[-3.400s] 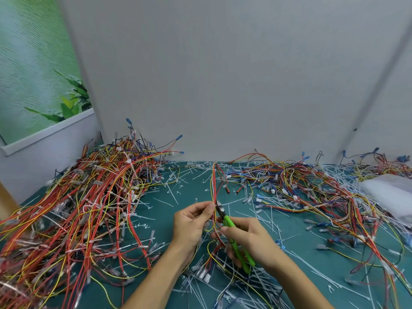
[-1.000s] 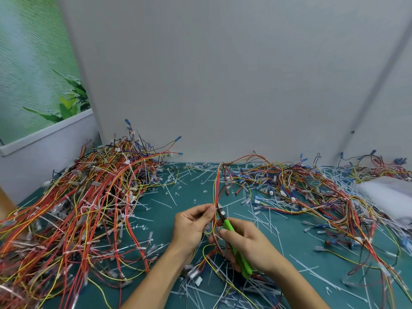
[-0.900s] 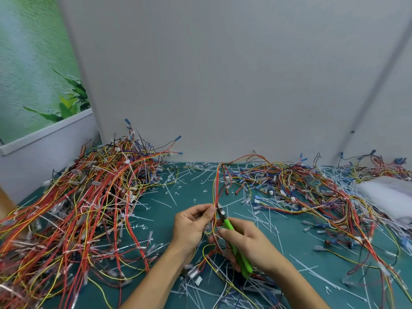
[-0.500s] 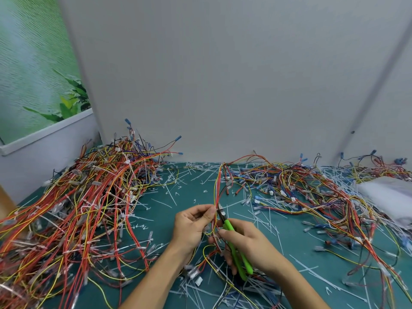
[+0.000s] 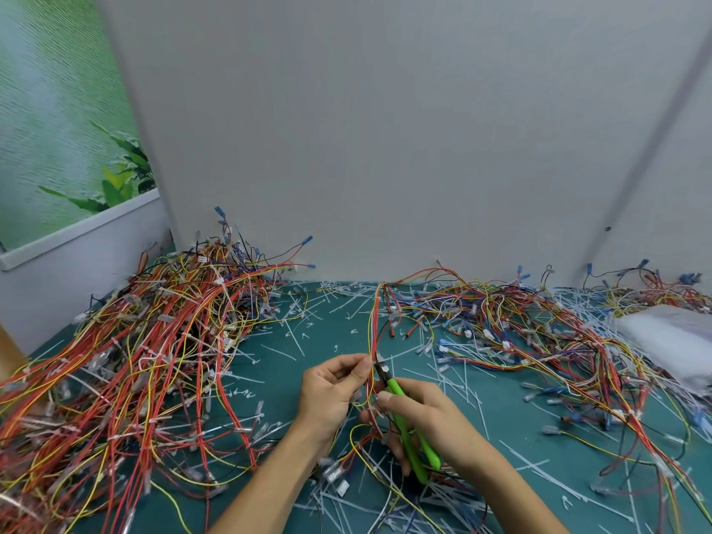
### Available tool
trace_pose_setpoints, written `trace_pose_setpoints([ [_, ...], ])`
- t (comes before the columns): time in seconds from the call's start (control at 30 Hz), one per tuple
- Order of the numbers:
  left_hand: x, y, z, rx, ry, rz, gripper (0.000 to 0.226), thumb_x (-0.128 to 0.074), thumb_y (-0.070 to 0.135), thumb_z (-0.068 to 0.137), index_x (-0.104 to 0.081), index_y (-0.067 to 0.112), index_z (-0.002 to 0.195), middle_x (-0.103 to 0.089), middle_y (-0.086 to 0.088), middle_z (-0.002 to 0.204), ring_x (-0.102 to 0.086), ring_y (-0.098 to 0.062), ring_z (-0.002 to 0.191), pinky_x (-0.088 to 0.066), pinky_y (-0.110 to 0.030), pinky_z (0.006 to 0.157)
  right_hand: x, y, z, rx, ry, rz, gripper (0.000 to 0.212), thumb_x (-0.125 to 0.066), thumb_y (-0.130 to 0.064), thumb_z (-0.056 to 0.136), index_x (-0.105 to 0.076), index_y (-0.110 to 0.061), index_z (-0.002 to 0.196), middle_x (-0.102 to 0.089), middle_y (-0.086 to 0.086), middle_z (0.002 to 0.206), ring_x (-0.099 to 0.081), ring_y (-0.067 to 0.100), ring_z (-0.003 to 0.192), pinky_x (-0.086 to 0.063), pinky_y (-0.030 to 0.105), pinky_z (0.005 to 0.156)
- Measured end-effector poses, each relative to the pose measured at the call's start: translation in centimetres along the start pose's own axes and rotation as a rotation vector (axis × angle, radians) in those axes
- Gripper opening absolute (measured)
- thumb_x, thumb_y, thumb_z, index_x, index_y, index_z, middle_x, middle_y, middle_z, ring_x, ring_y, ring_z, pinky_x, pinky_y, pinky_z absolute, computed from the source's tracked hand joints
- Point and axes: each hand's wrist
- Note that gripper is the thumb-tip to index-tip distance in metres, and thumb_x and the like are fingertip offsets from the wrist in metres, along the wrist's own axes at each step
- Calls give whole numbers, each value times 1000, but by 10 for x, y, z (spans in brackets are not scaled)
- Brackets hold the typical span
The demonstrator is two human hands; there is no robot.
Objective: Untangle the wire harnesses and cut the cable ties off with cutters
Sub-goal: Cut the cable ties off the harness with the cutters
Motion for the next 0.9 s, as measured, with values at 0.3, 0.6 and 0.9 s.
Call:
trace_pose_setpoints([
  [0.3, 0, 2, 1, 0, 19, -53, 19, -76, 13, 74, -76, 4, 91, -75, -2, 73, -65, -3, 58, -49, -13, 54, -2, 6, 1, 66, 47, -141, 22, -54, -23, 104, -60, -2, 107, -73, 15, 93, -50, 26, 50, -46, 32, 41],
  [0.6, -1, 3, -3, 12, 2, -53, 10, -77, 19, 71, -79, 13, 79, -73, -1, 68, -60, -3, 51, -49, -17, 46, -2, 2, 1, 39, 22, -56, 27, -58, -31, 97, -61, -6, 108, -73, 15, 108, -55, 21, 48, -48, 28, 41],
  [0.9, -2, 5, -3, -1, -11, -58, 8, -77, 21, 72, -81, 16, 76, -74, -1, 70, -59, -4, 53, -47, -15, 48, -2, 9, 3, 81, 41, -174, 25, -54, -31, 100, -57, -8, 109, -74, 9, 108, -52, 24, 52, -47, 33, 44],
])
Point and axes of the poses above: each hand's wrist, its own z-axis towards the middle knuckle, its own x-axis out of the back of the hand, y = z × x
